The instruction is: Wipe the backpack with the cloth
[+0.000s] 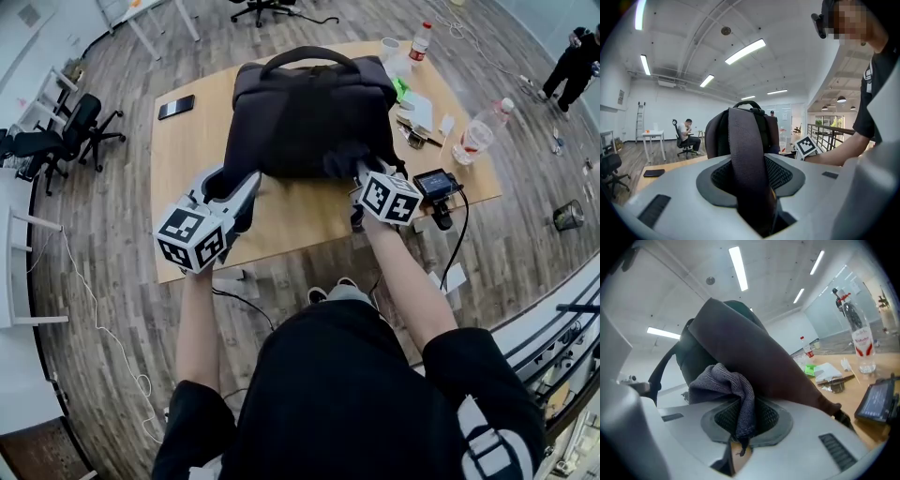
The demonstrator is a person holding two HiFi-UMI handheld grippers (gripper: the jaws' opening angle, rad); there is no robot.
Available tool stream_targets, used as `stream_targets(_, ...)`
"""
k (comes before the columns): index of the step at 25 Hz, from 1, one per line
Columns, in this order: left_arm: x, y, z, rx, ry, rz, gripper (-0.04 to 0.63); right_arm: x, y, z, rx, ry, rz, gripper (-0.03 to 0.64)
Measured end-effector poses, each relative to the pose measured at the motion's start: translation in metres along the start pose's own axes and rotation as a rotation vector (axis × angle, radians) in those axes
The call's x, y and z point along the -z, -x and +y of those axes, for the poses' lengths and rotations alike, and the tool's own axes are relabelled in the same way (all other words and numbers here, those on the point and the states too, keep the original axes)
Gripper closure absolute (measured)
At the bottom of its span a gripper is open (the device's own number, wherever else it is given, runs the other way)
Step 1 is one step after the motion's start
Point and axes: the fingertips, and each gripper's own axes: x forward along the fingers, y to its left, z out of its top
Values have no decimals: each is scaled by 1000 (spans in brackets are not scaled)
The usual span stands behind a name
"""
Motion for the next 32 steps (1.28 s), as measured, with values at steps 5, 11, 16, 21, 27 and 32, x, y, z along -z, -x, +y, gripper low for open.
stream_targets(5,-1,0,0,10,-14,-1,411,-10,3,-26,59,69,5,566)
stream_targets(11,-1,0,-1,14,-17,-12,411,-24,3,-46,153,194,-7,566)
stream_targets(16,-2,1,1,17,-24,-9,413,-17,5,-32,188,211,-10,568)
stream_targets(21,-6,5,1,21,-38,-3,413,-1,1,13,127,217,33,568)
stream_targets(27,-6,5,-4,29,2,-31,416,22,-13,54,76,111,59,568)
stream_targets(32,-8,7,-7,31,18,-41,417,41,-30,91,-7,41,109,568)
